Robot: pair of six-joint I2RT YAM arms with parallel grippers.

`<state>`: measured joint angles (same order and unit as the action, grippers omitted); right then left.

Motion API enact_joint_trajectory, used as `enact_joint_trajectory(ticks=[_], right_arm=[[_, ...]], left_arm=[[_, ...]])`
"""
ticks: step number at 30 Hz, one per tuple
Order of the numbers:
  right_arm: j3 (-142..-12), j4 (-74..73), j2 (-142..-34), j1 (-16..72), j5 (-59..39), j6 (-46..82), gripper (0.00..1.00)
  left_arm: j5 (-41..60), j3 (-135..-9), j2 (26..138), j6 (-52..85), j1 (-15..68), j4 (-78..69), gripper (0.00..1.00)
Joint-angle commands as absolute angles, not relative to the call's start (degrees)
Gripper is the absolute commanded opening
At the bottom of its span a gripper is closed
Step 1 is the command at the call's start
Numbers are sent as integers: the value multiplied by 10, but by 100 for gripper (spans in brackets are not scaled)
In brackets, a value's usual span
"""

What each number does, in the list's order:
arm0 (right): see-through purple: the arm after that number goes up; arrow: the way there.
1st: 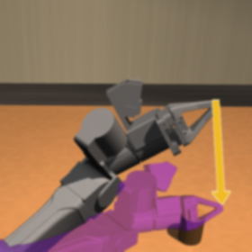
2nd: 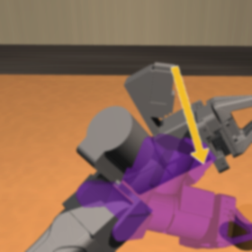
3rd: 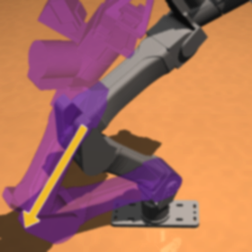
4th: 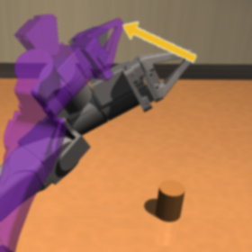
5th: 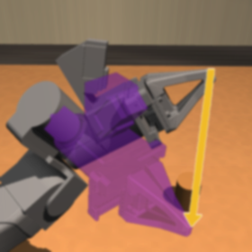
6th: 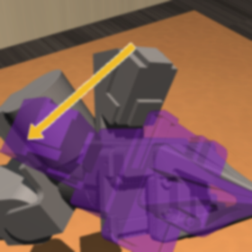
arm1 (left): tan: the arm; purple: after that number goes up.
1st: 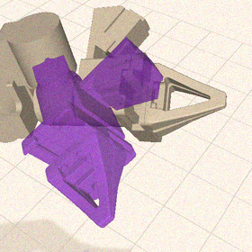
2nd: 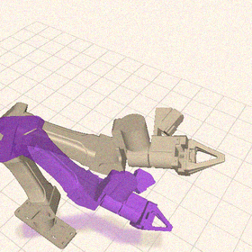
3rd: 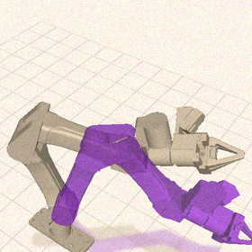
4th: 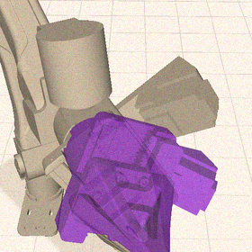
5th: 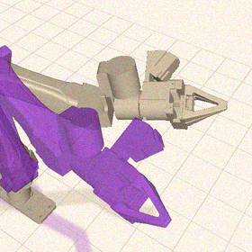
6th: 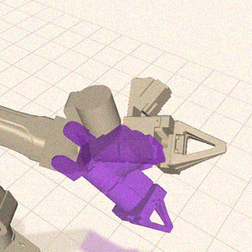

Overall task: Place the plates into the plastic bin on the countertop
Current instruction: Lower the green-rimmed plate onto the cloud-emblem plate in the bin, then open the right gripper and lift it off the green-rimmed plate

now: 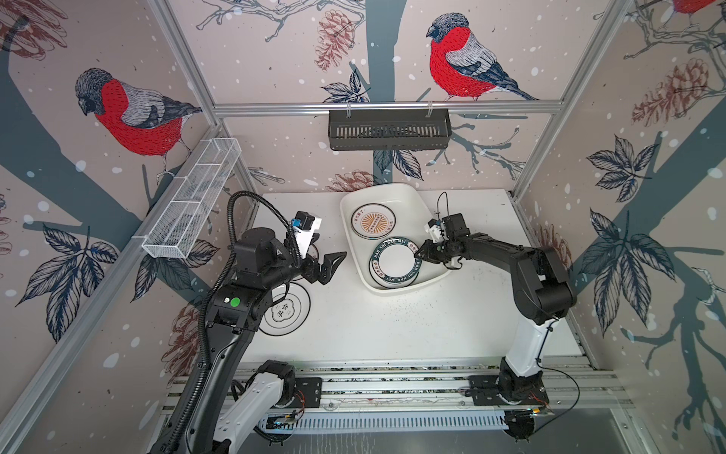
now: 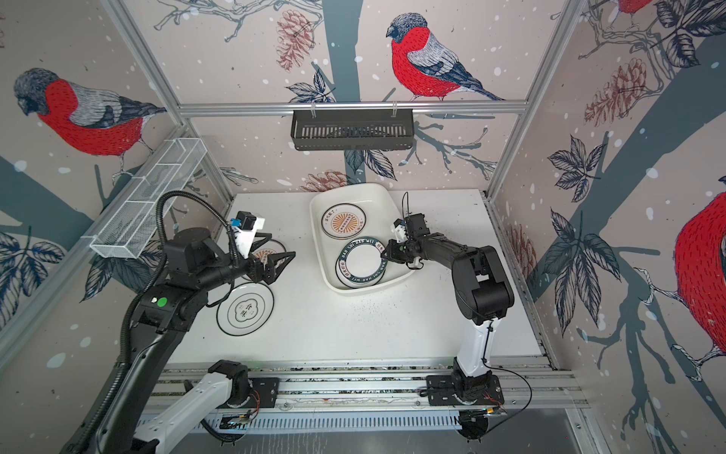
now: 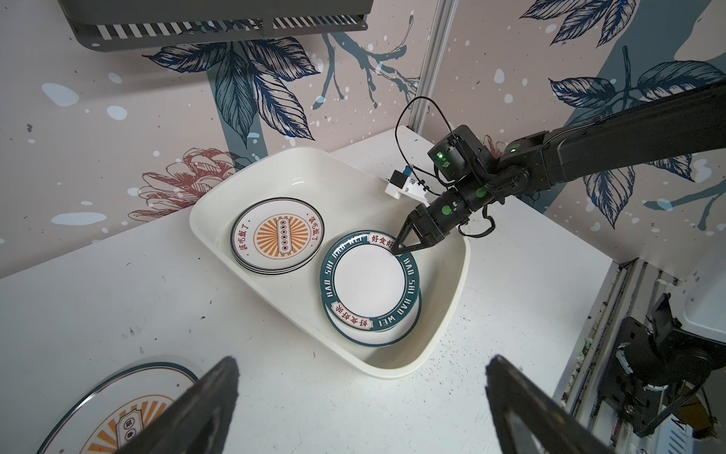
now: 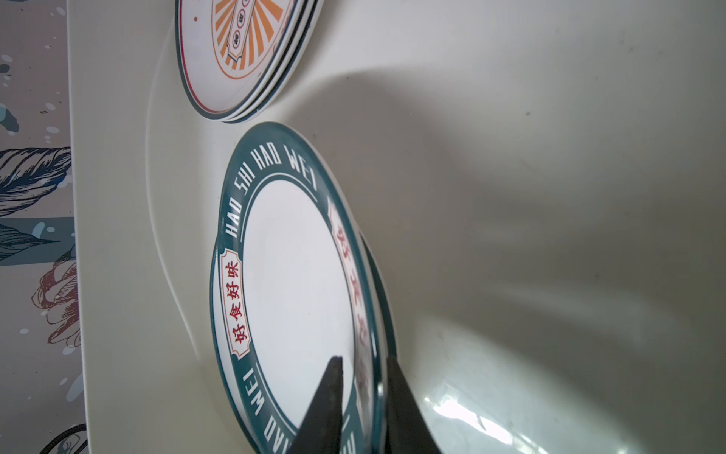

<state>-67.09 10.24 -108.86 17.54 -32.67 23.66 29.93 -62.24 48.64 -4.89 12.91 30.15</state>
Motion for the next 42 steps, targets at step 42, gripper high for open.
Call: enact_joint_trajectory(ticks=[42], right_arm=[[-697, 143, -1037, 193, -211, 246, 29]], left_arm=[[313, -614, 470, -53, 129, 287, 97]])
